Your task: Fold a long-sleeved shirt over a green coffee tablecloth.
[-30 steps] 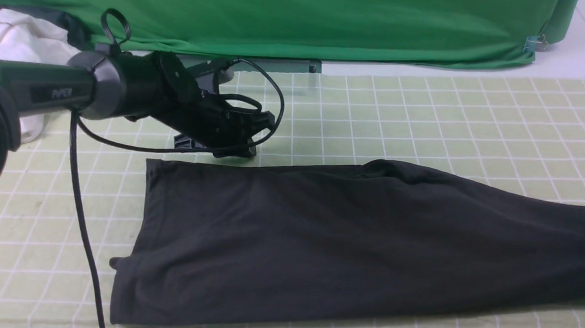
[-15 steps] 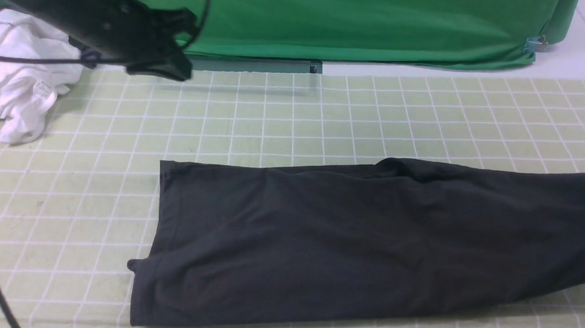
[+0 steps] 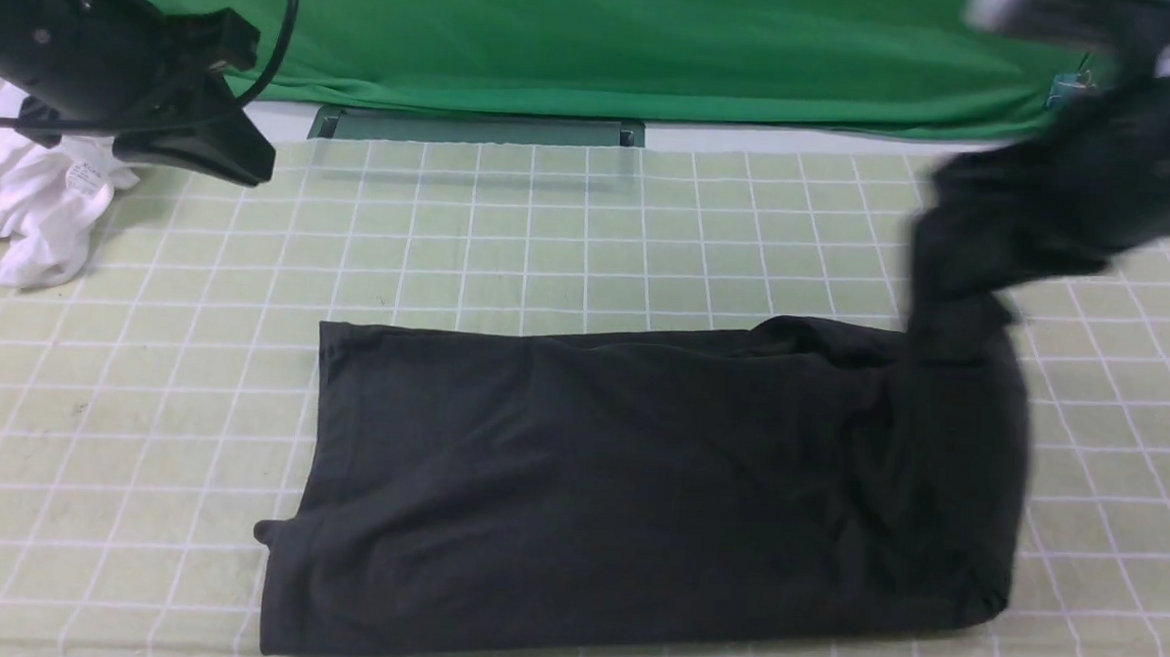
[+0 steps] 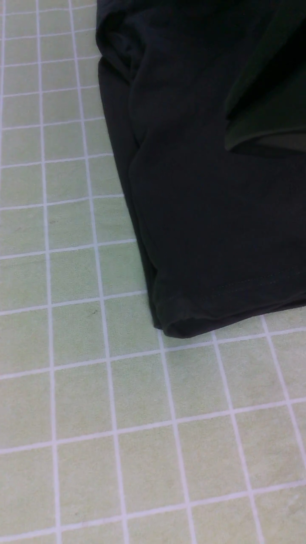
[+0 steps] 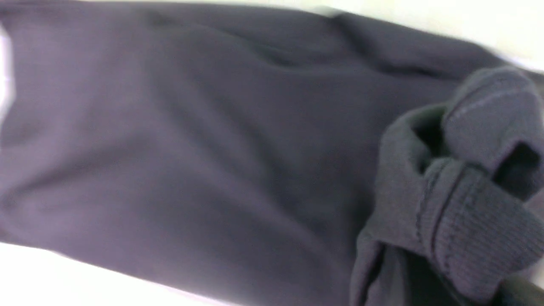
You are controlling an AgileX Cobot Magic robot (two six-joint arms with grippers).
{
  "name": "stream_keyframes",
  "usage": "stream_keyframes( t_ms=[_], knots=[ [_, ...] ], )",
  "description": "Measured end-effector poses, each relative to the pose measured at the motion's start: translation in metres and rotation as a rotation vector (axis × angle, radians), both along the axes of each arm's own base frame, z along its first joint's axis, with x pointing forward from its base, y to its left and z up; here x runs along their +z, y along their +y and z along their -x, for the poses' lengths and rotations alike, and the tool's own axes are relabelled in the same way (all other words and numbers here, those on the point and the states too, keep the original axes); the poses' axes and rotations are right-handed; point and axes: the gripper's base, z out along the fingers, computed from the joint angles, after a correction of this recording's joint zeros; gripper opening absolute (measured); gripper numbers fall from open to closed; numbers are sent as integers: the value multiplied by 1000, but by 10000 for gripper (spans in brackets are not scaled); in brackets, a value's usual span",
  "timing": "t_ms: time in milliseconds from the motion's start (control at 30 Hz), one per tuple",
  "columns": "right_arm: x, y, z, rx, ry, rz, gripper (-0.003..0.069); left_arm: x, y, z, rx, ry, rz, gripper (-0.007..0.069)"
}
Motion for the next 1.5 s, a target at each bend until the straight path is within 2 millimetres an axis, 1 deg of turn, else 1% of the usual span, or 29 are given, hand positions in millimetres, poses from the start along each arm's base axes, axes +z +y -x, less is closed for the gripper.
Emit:
stream_keyframes(
  t_ms=[33,133,167,233,267,333,367,467,533,633,700,767,800,833,867,967,1033,1067,1100,1167,1200,1233,1267,1300,1333,1367,1433,1467,1500],
  knots=[
    [-2,28,5,25,-29,-38,35,0,0,0,0,1,0,13],
    [-14,84,16,79,-81,-119,47,0,0,-1,6,-6,2,13],
    [-17,93,18,87,-87,-131,50,0,0,-1,8,-8,5,13],
    [-29,119,22,104,-101,-165,60,1,0,-1,11,-10,8,13],
    [-38,133,23,108,-106,-183,69,1,0,-1,11,-10,10,13],
    [-52,153,25,108,-112,-208,85,1,0,-1,11,-10,10,13],
    [-63,167,28,109,-119,-229,100,1,0,-1,12,-10,12,13],
    [-89,197,30,100,-162,-292,130,1,0,-1,13,-10,13,13],
    [-102,213,33,106,-192,-327,142,1,0,-1,14,-10,15,13],
    [-115,227,39,120,-204,-343,169,1,0,-1,15,-12,15,13],
    [-119,230,43,135,-199,-334,216,1,0,-2,16,-12,15,13],
    [-118,228,44,172,-206,-305,265,1,0,-1,14,-8,16,13],
    [-118,227,45,178,-202,-298,268,1,-1,-1,13,-7,17,13],
    [-112,221,45,221,-204,-258,293,1,-1,0,8,0,18,13],
    [-107,216,44,243,-201,-235,300,1,-1,1,3,8,20,13],
    [-84,189,42,304,-172,-152,307,0,-2,2,-7,22,23,13],
    [-63,160,38,334,-140,-85,306,0,-2,2,-5,25,25,13],
    [-58,150,38,345,-114,-52,302,0,-2,2,-1,28,27,13],
    [-49,131,36,353,-85,-4,290,0,-2,2,9,36,32,13],
    [-36,103,34,350,-51,60,257,-4,-2,3,15,53,37,13],
    [-33,97,33,350,-43,77,246,-5,-2,4,16,58,38,13],
    [-23,69,33,340,-4,155,183,-11,-4,5,13,81,37,13],
    [-19,61,33,336,1,177,162,-13,-6,6,12,90,36,13],
    [-12,44,33,324,11,218,120,-17,-9,7,6,106,36,13],
    [-11,42,33,322,13,224,113,-18,-10,7,3,109,36,13],
    [-3,23,34,303,18,267,64,-23,-15,9,-10,129,38,13],
    [6,7,35,271,5,286,29,-30,-22,12,-27,156,40,13],
    [14,-6,39,242,-15,293,8,-37,-28,15,-46,181,37,13],
    [18,-13,41,233,-25,298,2,-42,-33,17,-60,200,33,13]
  ],
)
